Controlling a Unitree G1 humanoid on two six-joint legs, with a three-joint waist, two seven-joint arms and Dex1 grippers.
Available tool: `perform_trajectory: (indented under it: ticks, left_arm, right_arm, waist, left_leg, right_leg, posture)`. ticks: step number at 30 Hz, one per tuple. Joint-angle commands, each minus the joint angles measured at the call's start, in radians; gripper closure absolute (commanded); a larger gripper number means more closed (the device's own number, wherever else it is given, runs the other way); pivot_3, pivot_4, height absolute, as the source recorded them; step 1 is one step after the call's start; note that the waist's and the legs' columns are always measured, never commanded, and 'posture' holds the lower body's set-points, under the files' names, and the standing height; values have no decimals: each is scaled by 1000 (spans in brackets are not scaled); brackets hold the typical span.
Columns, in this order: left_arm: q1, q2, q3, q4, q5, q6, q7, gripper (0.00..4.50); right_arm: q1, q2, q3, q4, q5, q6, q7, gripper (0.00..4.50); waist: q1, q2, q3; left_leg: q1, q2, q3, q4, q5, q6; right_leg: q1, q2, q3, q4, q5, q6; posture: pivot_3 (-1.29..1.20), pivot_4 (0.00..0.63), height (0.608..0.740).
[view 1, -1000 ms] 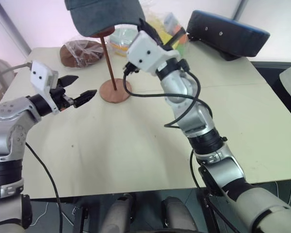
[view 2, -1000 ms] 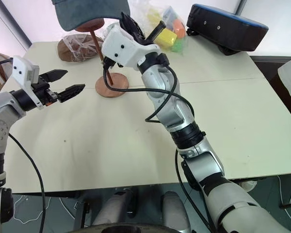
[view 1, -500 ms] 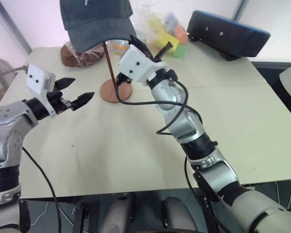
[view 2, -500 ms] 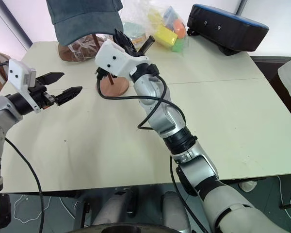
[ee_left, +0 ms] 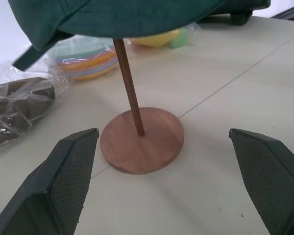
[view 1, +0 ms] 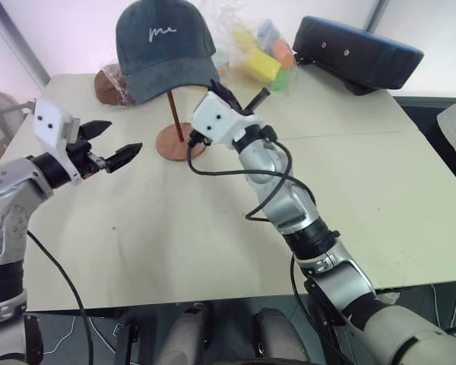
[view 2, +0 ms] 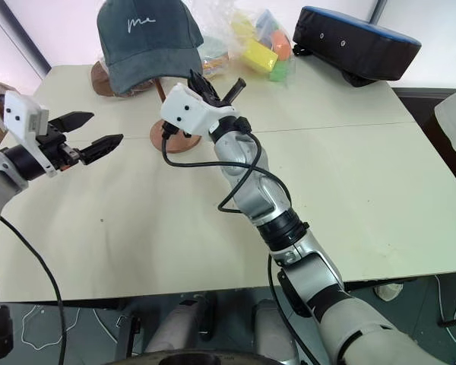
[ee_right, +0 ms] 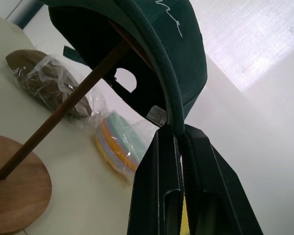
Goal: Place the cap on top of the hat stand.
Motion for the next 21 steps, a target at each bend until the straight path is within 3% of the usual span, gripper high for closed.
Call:
perform_trajectory:
  ticks: [1, 6, 9, 15, 16, 19, 21]
  left_arm:
    - [-1, 27, 37, -32, -9, -2, -7, 0]
    - [-2, 30, 39, -24, -4, -8, -12, 0]
    - [0, 33, 43, -20, -2, -12, -16, 0]
    - [70, 117, 108, -32, -40, 27, -104, 0]
    - [89, 138, 130, -33, -50, 36, -122, 0]
    - [131, 207, 207, -14, -86, 65, -195, 0]
    - [136, 229, 228, -2, -92, 67, -211, 0]
  right_arm:
    - [-2, 0, 2, -74, -6, -6, 10, 4467]
    - [12, -2, 5, -88, -2, -4, 37, 4467]
    - [21, -5, 7, -96, 4, -5, 61, 3471]
    - [56, -35, 18, -130, 37, 38, 201, 374]
    - [66, -46, 16, -143, 54, 68, 248, 37]
    - [119, -158, 29, -212, 135, 171, 506, 37]
    - [142, -217, 26, -257, 164, 214, 594, 37]
  waist:
    - [0, 0, 0]
    - [0, 0, 0]
    - [0, 0, 0]
    - [-5, 0, 0]
    - [-4, 0, 0]
    - [2, 0, 0]
    - [8, 0, 0]
  left_leg:
    - [0, 0, 0, 0, 0, 0]
    - [0, 0, 0, 0, 0, 0]
    - [0, 0, 0, 0, 0, 0]
    - [0, 0, 1, 0, 0, 0]
    - [0, 0, 1, -1, 0, 0]
    - [-1, 0, 1, -1, 0, 0]
    - [-1, 0, 0, 0, -1, 1]
  right_leg:
    - [0, 0, 0, 0, 0, 0]
    - [-1, 0, 0, 0, 0, 0]
    - [-1, 0, 0, 1, 0, 0]
    - [-1, 0, 1, 1, 0, 0]
    - [-2, 0, 1, 1, 0, 0]
    - [-2, 0, 1, 1, 0, -1]
    - [-1, 0, 0, 1, 0, -1]
  posture:
    - [0, 150, 740]
    - [0, 150, 740]
    - [0, 150, 740]
    - [0, 150, 740]
    - [0, 150, 740]
    - [0, 150, 740]
    - [0, 150, 740]
